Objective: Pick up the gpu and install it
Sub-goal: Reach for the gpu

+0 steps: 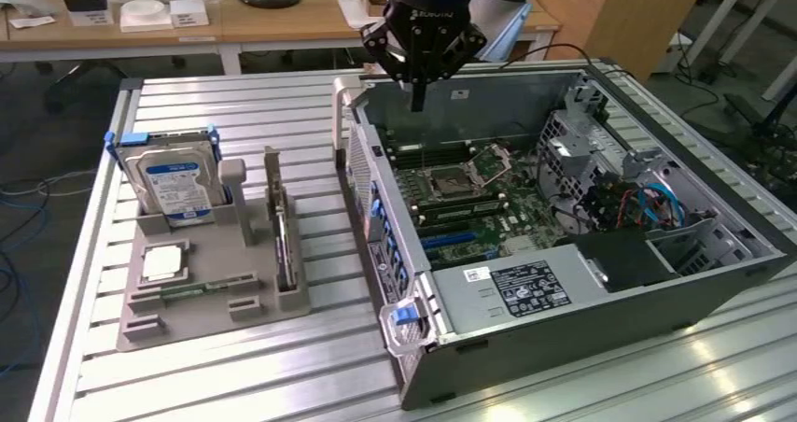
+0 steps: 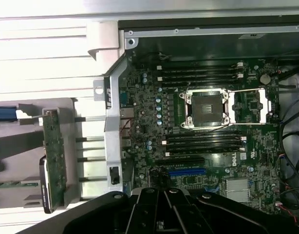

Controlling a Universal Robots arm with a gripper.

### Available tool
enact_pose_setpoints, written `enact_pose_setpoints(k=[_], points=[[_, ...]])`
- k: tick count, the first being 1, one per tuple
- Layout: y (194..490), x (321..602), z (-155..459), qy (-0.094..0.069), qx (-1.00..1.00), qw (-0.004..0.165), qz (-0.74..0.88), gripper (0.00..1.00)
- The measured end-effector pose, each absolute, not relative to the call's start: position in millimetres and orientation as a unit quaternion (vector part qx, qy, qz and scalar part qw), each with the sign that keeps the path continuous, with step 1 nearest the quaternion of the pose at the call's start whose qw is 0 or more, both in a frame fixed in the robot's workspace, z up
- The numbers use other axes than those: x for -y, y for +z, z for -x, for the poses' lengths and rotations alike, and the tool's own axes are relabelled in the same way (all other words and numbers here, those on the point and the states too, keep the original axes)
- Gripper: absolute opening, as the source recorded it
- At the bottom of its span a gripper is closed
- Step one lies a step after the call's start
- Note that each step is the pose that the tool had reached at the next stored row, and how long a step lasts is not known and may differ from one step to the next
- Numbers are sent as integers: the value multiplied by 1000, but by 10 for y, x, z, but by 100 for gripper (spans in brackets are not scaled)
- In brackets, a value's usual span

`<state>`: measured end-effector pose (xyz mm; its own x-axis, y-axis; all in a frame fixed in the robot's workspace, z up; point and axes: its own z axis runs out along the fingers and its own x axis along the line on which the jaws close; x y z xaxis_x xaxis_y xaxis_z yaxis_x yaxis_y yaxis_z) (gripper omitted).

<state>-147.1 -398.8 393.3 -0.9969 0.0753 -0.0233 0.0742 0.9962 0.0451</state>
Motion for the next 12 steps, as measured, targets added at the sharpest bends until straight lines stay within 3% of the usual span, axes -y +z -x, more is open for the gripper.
enact_pose_setpoints(k=[12], points=[[3933,3989,1690,22,-999,12,-37,11]])
